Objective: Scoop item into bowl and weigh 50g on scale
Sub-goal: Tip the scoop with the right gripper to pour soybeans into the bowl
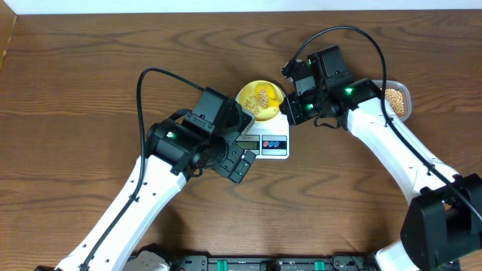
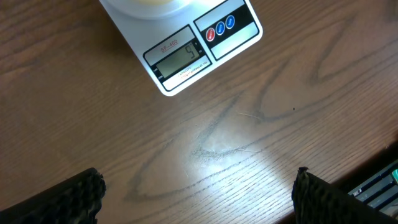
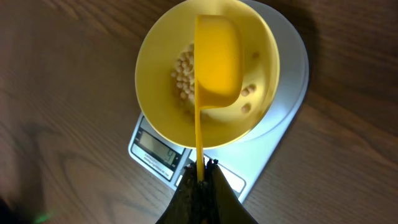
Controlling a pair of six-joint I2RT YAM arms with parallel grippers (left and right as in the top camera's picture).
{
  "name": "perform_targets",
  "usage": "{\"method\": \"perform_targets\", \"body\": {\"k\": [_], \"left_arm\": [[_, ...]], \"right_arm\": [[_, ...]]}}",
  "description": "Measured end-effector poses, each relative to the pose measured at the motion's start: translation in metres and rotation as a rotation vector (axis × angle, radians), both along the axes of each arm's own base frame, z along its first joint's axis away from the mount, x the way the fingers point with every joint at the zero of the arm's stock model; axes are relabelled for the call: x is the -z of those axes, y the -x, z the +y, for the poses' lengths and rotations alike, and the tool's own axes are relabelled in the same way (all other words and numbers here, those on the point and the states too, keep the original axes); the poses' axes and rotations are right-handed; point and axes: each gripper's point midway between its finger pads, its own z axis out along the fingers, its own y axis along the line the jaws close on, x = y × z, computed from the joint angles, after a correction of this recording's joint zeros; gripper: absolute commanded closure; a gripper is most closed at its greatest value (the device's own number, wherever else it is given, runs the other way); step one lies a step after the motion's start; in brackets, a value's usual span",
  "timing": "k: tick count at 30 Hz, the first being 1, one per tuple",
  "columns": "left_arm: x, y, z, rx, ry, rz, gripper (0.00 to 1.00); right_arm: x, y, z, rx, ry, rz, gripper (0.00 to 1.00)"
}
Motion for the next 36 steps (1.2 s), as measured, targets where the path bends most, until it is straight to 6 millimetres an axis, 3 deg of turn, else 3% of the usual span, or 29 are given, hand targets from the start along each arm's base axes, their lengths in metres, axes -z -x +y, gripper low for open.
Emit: {"method": "perform_targets", "body": {"k": [11,22,36], "left_arm": [[0.000,0.000,0.000,0.000,0.000,0.000,0.02],[0.000,0.000,0.000,0.000,0.000,0.000,0.02],[0.000,0.000,0.000,0.000,0.000,0.000,0.02]], "right_arm": [[0.000,0.000,-0.007,-0.055,0.070,-0.039,0.99],[-0.008,0.007,0.012,-0.166,0.129,-0.111,0.99],[-0.007,0.003,0.006,-0.174,0.245,-0.169,0.99]]}}
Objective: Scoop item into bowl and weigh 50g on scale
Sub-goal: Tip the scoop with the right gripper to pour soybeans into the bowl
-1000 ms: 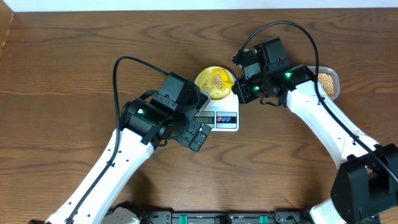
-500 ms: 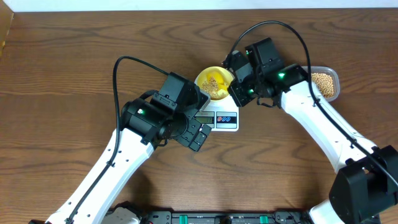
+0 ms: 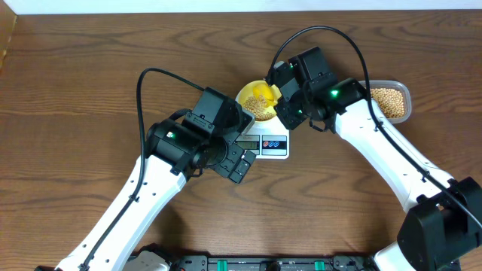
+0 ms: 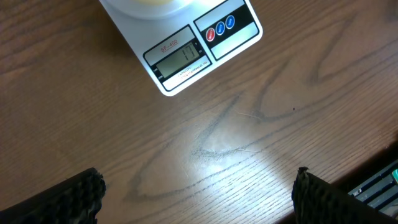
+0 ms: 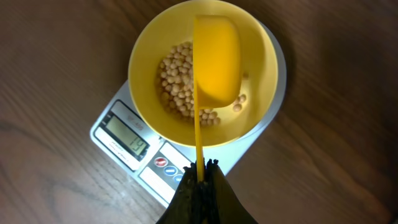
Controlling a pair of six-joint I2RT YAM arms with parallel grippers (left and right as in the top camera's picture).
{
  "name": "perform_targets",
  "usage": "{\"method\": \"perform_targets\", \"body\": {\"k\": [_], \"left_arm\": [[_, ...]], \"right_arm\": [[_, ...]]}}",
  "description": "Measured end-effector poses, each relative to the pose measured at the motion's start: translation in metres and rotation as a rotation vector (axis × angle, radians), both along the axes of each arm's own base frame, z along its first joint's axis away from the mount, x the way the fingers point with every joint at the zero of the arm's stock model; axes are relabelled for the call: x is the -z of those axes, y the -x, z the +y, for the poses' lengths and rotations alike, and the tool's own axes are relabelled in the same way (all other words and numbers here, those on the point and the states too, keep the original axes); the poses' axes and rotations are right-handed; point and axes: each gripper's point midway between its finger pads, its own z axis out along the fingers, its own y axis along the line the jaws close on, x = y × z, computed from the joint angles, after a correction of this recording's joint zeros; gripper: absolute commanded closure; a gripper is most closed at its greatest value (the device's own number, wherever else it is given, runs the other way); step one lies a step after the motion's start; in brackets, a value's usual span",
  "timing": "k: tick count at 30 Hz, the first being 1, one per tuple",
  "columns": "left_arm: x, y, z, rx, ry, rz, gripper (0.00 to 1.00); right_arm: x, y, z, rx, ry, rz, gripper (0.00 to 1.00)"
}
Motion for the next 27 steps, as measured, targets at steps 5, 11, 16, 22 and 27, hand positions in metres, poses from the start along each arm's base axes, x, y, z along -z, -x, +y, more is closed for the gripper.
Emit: {"method": "perform_targets", "body": {"k": [5,11,16,22,27], "left_arm": [[0.000,0.000,0.000,0.000,0.000,0.000,0.02],[0.000,0.000,0.000,0.000,0.000,0.000,0.02],[0.000,0.000,0.000,0.000,0.000,0.000,0.02],[0.000,0.000,0.000,0.000,0.000,0.000,0.02],[0.000,0.000,0.000,0.000,0.000,0.000,0.02]], "right_arm": [[0.001,-0.001,-0.001,-0.016,0.036,-0.024,0.99],[-0.001,-0.002,0.000,-0.039,0.063,-0.052,0.99],[-0.010,-0.009,0.000,-0.050,0.079,-0.091,0.99],[-0.019,-0.015,0.000,-0.064,0.090,-0.129,0.99],[-0.019,-0.014,-0.001,-0.075,0.106,-0.133,0.99]]}}
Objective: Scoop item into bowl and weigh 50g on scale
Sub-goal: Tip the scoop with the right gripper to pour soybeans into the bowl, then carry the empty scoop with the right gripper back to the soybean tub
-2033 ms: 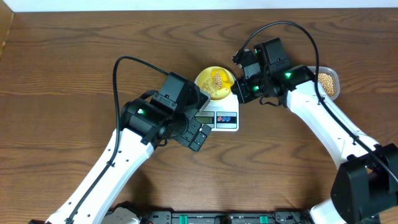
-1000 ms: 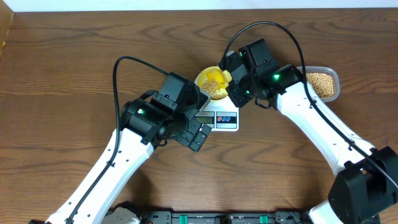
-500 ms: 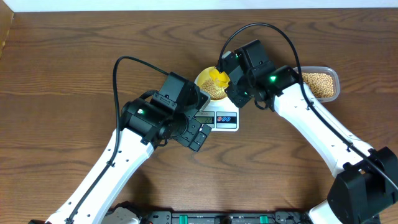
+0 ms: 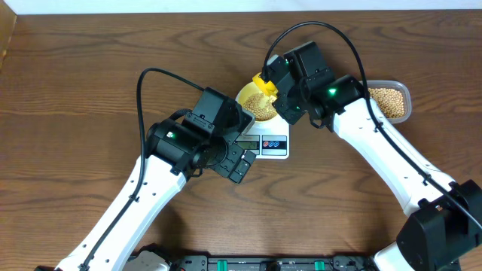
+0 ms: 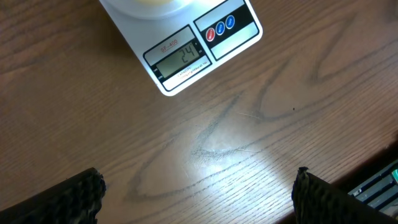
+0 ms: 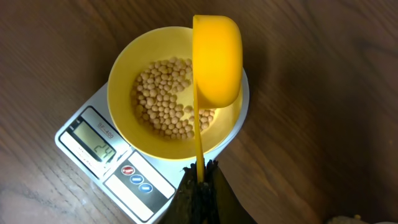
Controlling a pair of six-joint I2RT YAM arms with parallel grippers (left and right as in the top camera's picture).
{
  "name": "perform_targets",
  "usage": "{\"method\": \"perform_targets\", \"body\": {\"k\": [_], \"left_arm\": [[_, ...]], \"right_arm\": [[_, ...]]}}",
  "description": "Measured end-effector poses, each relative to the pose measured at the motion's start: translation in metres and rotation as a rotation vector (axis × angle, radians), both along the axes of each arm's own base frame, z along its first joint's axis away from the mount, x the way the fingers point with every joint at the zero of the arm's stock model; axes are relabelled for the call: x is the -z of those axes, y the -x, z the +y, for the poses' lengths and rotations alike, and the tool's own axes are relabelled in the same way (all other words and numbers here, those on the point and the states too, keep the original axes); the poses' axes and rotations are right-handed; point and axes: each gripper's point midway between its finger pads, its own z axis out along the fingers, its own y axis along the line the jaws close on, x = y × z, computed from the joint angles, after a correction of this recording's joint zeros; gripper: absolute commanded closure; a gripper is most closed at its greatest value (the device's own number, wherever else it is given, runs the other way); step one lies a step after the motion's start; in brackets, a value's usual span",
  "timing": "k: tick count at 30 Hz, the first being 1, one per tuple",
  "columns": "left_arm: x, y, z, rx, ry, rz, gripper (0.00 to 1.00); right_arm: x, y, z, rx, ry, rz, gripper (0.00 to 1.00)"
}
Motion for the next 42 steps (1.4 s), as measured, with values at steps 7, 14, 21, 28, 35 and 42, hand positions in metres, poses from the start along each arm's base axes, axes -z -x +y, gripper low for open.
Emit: {"method": "perform_targets", "body": {"k": [7,14,21,28,35,42], "left_arm": [[0.000,0.000,0.000,0.000,0.000,0.000,0.02],[0.000,0.000,0.000,0.000,0.000,0.000,0.02],[0.000,0.000,0.000,0.000,0.000,0.000,0.02],[0.000,0.000,0.000,0.000,0.000,0.000,0.02],[0.000,0.000,0.000,0.000,0.000,0.000,0.02],[0.000,0.000,0.000,0.000,0.000,0.000,0.02]], "right_arm": [[0.001,0.005,0.005,-0.021,0.008,0.005,0.99],[0.003,0.009,0.003,0.005,0.004,0.032,0.99],[-0.017,0.002,0.007,0.021,-0.023,0.005,0.99],[-0.037,-0.008,-0.012,0.121,0.027,-0.041,0.99],[-0.026,-0.007,-0.067,0.311,0.121,0.027,0.99],[-0.025,-0.020,-0.119,0.494,0.129,0.043,0.99]]}}
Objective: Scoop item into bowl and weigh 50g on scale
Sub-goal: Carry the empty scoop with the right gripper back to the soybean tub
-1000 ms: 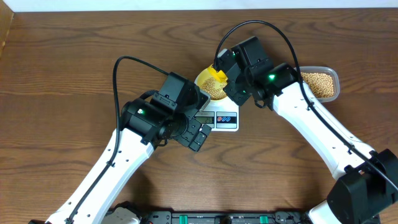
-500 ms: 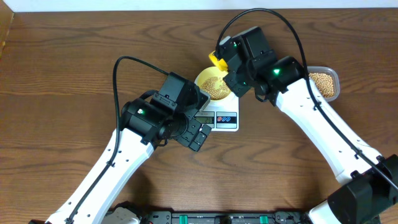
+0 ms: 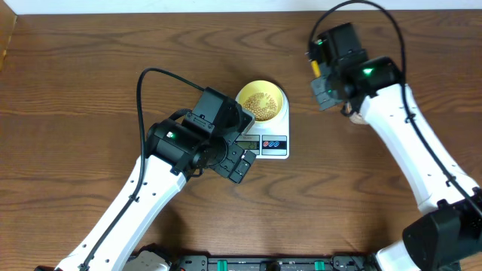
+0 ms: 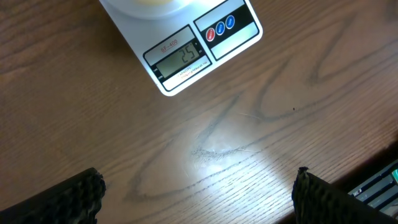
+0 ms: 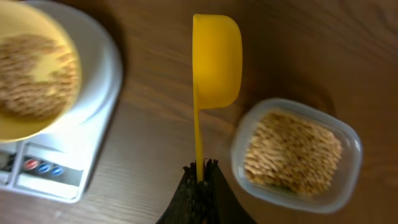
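The yellow bowl holding pale beans sits on the white scale, whose display reads 25. My right gripper is shut on the handle of the yellow scoop, held on its side between the scale and the clear tub of beans. In the overhead view that arm covers the tub. My left gripper hangs open over bare wood just in front of the scale, its fingers wide apart.
The wooden table stretches wide on the left. Its front edge, with a dark rail below, runs close behind the left gripper. The two arms stand on either side of the scale.
My right gripper carried the scoop from above the bowl's right rim rightward to beside the bean tub. The scale reading went from 24 to 25. The left arm stayed put.
The scoop was tipped over the bowl with few beans in it and the scale near 5. Then the bowl held more beans and read 17, then 24 with the scoop lifted at its rim. Now the scoop is by the tub and the reading is 25.
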Controlling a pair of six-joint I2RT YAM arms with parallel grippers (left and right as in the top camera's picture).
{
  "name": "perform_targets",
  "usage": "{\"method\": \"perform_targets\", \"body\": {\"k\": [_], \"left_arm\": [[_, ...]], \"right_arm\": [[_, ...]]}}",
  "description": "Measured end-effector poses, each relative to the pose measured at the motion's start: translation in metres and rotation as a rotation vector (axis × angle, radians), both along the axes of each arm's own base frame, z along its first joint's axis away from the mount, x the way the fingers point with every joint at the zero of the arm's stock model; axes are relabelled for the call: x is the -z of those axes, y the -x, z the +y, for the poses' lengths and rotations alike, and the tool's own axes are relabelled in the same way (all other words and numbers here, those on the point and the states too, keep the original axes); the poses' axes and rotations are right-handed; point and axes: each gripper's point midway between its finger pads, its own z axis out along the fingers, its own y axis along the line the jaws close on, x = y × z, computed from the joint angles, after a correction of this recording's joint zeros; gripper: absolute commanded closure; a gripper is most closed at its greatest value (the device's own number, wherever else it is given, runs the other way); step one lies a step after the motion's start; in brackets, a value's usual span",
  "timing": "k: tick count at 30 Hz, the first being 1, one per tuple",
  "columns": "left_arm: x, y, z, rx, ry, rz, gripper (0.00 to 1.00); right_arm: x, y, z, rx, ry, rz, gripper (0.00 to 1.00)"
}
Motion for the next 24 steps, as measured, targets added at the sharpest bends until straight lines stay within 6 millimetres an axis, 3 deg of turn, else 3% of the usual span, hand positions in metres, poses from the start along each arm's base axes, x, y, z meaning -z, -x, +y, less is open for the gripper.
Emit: {"method": "perform_targets", "body": {"k": [11,24], "left_arm": [[0.000,0.000,0.000,0.000,0.000,0.000,0.02],[0.000,0.000,0.000,0.000,0.000,0.000,0.02]], "right_arm": [[0.006,0.005,-0.068,0.260,0.018,0.051,0.99],[0.006,0.012,-0.105,0.474,0.031,0.045,0.99]]}}
